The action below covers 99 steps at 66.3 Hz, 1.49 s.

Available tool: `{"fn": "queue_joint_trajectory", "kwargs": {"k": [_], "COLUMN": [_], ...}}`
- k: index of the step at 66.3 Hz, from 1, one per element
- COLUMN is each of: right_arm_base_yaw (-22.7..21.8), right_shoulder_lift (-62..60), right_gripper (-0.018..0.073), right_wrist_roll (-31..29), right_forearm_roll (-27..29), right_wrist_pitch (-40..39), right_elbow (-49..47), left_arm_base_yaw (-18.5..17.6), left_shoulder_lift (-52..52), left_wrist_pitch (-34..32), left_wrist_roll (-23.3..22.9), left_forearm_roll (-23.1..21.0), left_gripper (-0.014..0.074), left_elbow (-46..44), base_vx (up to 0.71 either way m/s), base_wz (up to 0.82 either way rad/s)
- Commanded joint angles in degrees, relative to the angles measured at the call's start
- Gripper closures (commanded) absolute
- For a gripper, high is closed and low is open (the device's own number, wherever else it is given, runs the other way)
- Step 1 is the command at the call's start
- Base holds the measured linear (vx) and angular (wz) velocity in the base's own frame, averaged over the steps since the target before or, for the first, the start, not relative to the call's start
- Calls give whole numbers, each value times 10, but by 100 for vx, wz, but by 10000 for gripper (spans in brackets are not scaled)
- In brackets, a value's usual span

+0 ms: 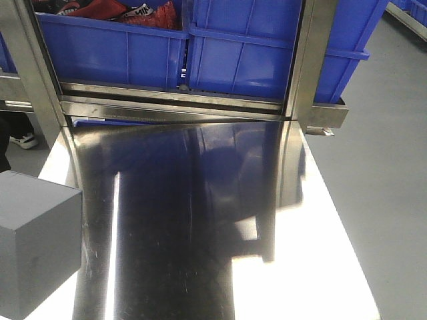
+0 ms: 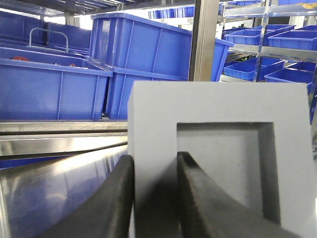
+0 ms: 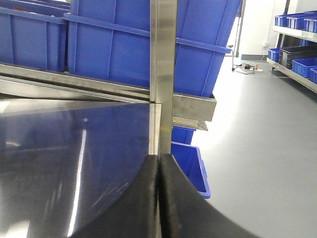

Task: Sort gray base to blue bin
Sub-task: 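Turn the base away from the table holding the block in the left gripper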

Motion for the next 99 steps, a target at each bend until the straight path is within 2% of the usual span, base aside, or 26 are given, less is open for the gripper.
{"fn": "queue_joint_trajectory", "kwargs": {"k": [1, 33, 99], "right_arm_base_yaw": [-3, -3, -3], "right_shoulder_lift": [-6, -6, -6], "right_gripper": [568, 568, 568], "right_wrist_roll": [-3, -3, -3], "right_forearm_roll": [-6, -6, -6], "right_wrist_pitch": [-45, -45, -45], "right_elbow": [8, 8, 8], "left_arm_base_yaw": [-3, -3, -3], "left_shoulder_lift": [5, 5, 5], "left_wrist_pitch": [-64, -64, -64], "left_wrist_roll": [-3, -3, -3], "left_forearm_roll": [-6, -6, -6], "left_gripper": [602, 602, 602], "left_elbow": [-16, -16, -16], "base_vx": [0, -3, -9], "base_wz": [-1, -26, -68]}}
